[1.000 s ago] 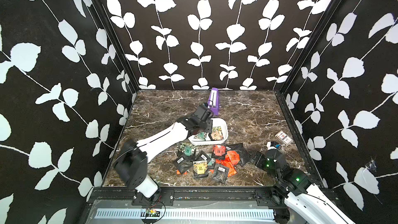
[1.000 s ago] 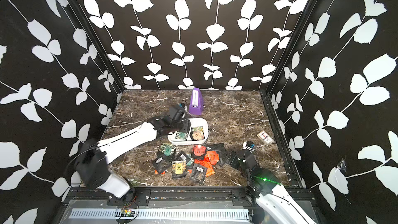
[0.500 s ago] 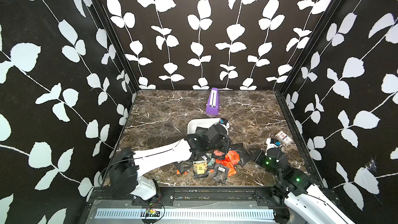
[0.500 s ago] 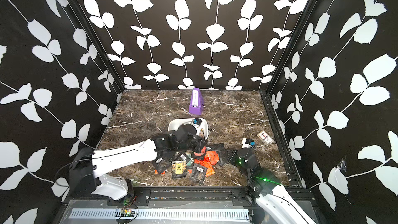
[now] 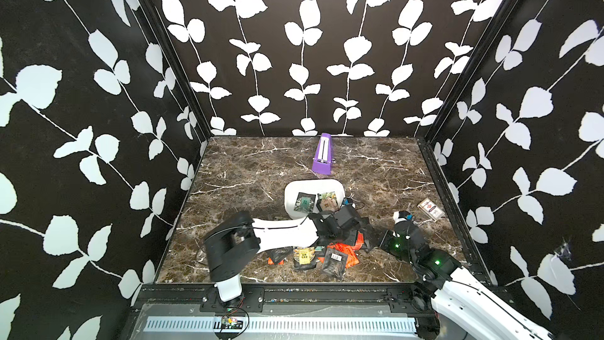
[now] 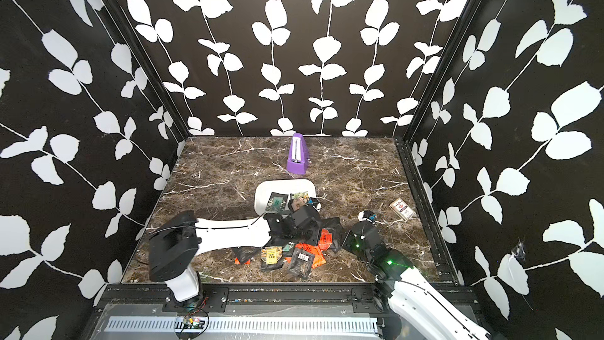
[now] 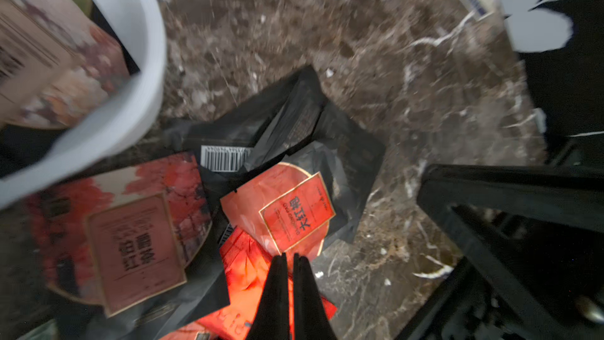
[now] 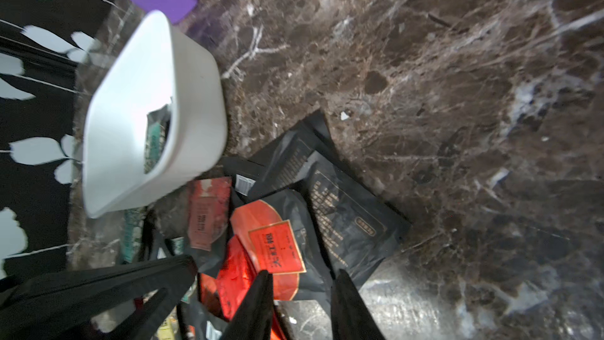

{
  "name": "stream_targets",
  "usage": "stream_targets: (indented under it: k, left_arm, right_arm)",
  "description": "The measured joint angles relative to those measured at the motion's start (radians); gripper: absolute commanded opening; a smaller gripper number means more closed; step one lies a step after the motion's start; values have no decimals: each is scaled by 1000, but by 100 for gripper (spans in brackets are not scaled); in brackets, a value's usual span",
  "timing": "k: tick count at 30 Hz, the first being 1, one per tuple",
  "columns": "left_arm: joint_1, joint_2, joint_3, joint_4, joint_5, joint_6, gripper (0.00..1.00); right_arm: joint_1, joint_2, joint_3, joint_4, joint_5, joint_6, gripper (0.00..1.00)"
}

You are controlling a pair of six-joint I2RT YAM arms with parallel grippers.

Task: Put the tea bags into the storage box
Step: Pick up the tea bag from the center of the board.

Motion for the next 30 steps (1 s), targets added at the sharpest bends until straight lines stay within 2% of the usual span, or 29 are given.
stream_targets:
  k: [6, 19, 30]
  left_arm:
    - [-4, 68, 32, 11, 1, -17, 0]
    - [-4, 131, 58, 37, -23, -20, 0]
    - [-3, 140, 58, 45, -26, -28, 0]
  right_arm:
    - [0, 98, 0, 55, -9, -19, 27]
    - [-13, 254, 0, 185, -30, -33, 26]
    - [-43, 311, -2, 267, -61, -32, 27]
